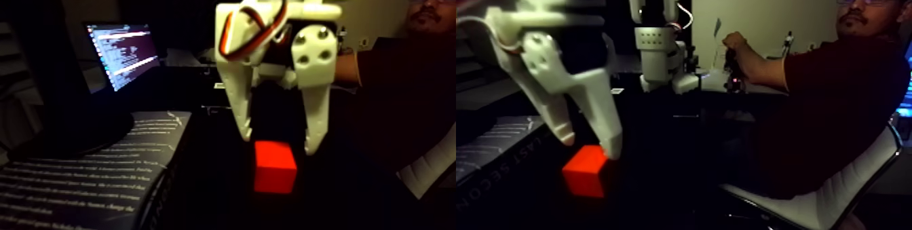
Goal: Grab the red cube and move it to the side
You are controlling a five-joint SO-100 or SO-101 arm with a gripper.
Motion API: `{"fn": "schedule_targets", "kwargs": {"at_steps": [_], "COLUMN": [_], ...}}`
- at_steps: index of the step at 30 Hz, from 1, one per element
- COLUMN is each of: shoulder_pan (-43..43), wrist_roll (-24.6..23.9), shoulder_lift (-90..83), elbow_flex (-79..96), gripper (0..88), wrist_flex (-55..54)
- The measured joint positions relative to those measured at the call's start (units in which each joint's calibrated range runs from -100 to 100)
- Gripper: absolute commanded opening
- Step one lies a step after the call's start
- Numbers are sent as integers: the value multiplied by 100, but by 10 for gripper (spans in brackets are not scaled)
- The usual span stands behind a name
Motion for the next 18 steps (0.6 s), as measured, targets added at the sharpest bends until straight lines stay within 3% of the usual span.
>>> {"fn": "schedule_targets", "kwargs": {"at_steps": [18], "shoulder_pan": [-39], "wrist_roll": [21], "shoulder_lift": [252], "elbow_flex": [109], "gripper": [252], "wrist_flex": [-196]}}
